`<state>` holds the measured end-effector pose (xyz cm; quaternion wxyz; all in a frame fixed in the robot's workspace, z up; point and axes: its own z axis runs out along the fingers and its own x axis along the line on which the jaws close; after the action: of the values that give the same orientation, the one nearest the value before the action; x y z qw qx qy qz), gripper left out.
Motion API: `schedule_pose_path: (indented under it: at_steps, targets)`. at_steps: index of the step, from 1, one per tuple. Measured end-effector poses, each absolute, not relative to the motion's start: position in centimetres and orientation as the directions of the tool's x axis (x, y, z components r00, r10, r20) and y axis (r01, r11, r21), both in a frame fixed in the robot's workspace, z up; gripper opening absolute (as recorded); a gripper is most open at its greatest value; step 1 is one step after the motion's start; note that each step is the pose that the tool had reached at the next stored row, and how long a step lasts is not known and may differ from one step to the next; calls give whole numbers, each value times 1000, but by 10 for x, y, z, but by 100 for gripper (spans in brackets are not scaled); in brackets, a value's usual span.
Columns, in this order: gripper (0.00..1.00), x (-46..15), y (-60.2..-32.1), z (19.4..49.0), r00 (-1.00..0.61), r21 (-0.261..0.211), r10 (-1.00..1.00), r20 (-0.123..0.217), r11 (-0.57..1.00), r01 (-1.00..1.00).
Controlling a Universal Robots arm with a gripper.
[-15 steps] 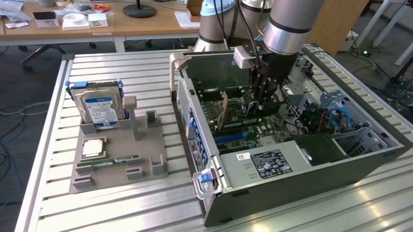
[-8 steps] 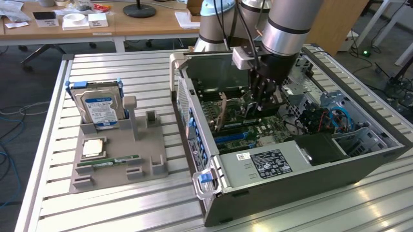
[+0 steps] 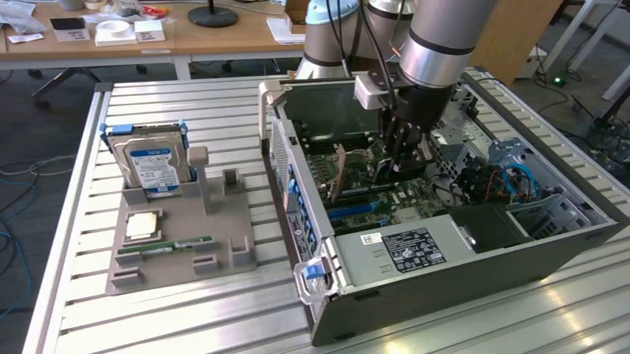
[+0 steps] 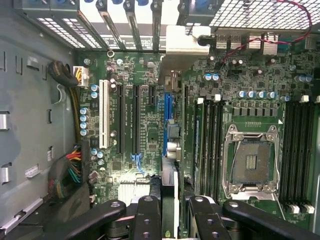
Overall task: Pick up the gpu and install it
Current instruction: 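Insert the gpu into the slot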
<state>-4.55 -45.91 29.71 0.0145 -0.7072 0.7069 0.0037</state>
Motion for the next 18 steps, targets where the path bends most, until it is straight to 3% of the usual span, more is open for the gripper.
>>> schedule_pose_path:
  at_steps: [18]
  targets:
    - [27, -48, -459, 296, 1, -15, -1000, -26, -1, -1000]
